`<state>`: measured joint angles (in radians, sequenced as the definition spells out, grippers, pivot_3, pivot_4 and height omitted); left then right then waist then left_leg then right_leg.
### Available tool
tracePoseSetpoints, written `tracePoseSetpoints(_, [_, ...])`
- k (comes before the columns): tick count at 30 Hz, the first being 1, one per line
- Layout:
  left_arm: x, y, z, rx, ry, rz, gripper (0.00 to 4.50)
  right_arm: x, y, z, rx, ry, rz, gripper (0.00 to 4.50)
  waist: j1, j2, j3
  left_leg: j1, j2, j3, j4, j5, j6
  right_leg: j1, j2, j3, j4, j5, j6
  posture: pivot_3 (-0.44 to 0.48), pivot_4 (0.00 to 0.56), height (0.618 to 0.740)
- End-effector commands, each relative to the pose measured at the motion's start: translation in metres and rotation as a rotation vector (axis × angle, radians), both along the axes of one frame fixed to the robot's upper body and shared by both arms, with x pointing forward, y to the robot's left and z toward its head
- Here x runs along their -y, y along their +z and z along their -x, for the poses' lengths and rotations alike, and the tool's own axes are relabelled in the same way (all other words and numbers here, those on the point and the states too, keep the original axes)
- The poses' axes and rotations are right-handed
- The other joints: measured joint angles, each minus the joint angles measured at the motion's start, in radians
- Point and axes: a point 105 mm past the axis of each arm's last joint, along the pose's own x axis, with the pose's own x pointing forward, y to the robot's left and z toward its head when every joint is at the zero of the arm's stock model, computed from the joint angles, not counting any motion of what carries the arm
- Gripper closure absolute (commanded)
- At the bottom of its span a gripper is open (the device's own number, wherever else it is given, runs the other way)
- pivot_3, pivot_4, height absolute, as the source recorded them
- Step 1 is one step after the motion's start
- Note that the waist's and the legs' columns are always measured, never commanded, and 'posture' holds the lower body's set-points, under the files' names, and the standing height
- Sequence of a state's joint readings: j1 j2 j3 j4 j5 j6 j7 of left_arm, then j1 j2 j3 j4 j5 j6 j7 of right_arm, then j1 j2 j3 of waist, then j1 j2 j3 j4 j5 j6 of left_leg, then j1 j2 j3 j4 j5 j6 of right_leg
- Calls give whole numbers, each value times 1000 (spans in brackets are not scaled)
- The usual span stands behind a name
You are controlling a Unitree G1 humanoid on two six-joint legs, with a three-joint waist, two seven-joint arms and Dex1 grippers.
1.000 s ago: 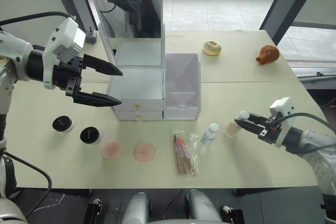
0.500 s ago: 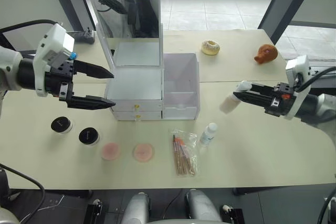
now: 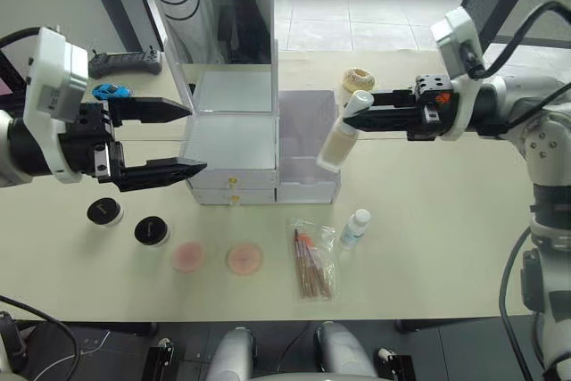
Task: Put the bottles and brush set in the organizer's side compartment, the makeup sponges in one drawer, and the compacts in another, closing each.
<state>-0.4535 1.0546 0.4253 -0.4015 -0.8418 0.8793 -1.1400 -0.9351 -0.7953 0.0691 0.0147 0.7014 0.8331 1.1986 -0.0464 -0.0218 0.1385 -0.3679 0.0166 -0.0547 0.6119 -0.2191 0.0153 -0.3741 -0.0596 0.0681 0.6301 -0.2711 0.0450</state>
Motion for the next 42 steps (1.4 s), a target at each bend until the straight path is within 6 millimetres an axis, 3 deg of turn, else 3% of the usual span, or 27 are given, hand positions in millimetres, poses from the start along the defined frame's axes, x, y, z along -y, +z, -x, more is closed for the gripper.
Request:
tracePoseSetpoints(1, [1,8,3,50,25,36,0,-6,-4,-2,56,29,49,3530,1,0,0,0,0,0,0,0,0,0,0,0,0,0,0,0,150,740])
tracePoseSetpoints(11, [13,10,3,87,40,127,0,-7,-30,-21,82,-25,118,3530,-2,0,0,-1,0,0,0,0,0,-3,0,0,1,1,-2,0,150,740])
tracePoseSetpoints(20, [18,8,2,83,23,139,0,-15,-36,-45,134,-57,116,3530,-1,0,0,-1,0,0,0,0,0,-4,0,1,1,2,-3,0,150,740])
tracePoseSetpoints(27, [19,5,-2,82,30,127,0,-13,-65,-55,190,23,238,3530,-4,0,0,-1,0,0,-1,0,-1,-3,0,1,1,2,-3,0,150,740])
tracePoseSetpoints(35, [20,1,-6,74,37,124,0,-16,-76,-61,142,94,262,3530,-5,0,0,-1,0,0,-1,0,-1,-3,0,0,1,2,-3,0,150,740])
tracePoseSetpoints(38, [19,-1,-8,68,50,105,0,-17,-68,-62,137,98,248,2526,-7,0,0,-1,0,0,-1,0,-1,-4,0,0,1,2,-3,0,150,740])
tracePoseSetpoints(42, [21,2,-5,62,28,112,0,-17,-42,-58,167,109,181,1142,-7,0,0,-1,0,0,-1,0,-1,-4,0,0,1,2,-3,0,150,740])
